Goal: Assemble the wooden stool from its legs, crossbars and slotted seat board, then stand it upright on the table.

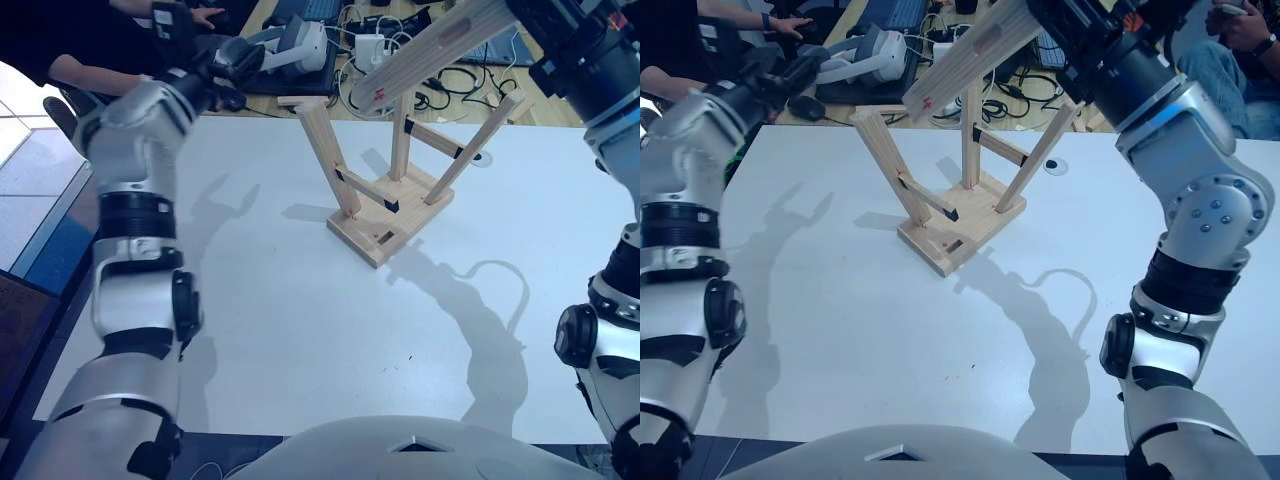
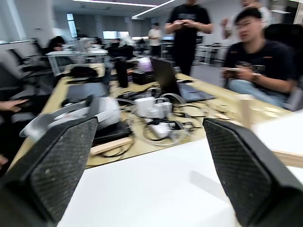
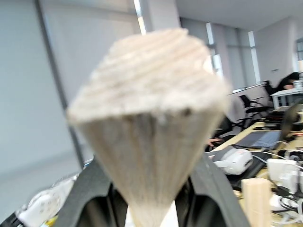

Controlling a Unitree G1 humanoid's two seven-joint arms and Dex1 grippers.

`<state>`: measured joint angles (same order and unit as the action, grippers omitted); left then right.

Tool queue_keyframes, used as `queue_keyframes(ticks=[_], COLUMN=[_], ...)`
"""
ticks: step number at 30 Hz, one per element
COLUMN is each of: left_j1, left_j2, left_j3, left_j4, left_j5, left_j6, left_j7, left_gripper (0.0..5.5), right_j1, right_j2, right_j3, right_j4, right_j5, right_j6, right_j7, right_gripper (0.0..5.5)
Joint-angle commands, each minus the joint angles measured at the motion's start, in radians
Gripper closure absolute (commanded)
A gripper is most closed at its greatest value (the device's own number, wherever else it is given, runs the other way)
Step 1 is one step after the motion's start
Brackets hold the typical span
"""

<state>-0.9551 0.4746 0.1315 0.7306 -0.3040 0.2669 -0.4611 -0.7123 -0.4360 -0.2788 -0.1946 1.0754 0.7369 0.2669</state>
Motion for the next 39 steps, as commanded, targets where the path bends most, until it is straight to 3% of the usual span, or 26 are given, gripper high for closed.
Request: queue_keyframes(ticks=[1, 11, 16, 23, 26, 29, 32, 39], left_j1=[-0.101, -0.142, -0.125, -0.040, 0.040, 0.264, 0.413, 0.580], left_j2=[-0.149, -0.259, -0.299, -0.269, -0.275, -0.308, -0.318, -0.405], left_j3=[-0.036, 0.010, 0.028, 0.004, -0.022, -0.105, -0.150, -0.191], left_j4=[0.300, 0.529, 0.507, 0.403, 0.258, -0.218, -0.519, -0.914], left_j5=[0.103, 0.151, 0.126, 0.110, 0.104, 0.053, 0.028, 0.009], left_j6=[-0.205, -0.347, -0.347, -0.276, -0.228, -0.048, 0.088, 0.314], left_j7=[0.102, 0.146, -0.060, -0.383, -0.437, -0.436, -0.360, -0.098], left_gripper=[1.39, 1.39, 1.39, 1.39, 1.39, 1.39, 1.39, 1.39], right_j1=[0.033, 0.049, 0.028, 0.055, 0.125, 0.251, 0.354, 0.568], right_j2=[0.050, 0.136, 0.141, 0.071, 0.037, 0.008, -0.003, -0.024], right_j3=[0.017, 0.028, 0.020, -0.023, -0.048, -0.106, -0.154, -0.261], right_j4=[-0.003, -0.022, 0.008, 0.057, 0.040, -0.041, -0.103, -0.161], right_j5=[-0.109, -0.148, -0.166, -0.200, -0.203, -0.164, -0.116, -0.012], right_j6=[-0.084, -0.105, -0.111, -0.099, -0.075, -0.023, 0.027, 0.118], right_j7=[-0.038, -0.053, -0.046, -0.014, -0.005, -0.035, -0.062, -0.085], right_gripper=[4.50, 4.50, 4.50, 4.50, 4.50, 4.50, 4.50, 4.50])
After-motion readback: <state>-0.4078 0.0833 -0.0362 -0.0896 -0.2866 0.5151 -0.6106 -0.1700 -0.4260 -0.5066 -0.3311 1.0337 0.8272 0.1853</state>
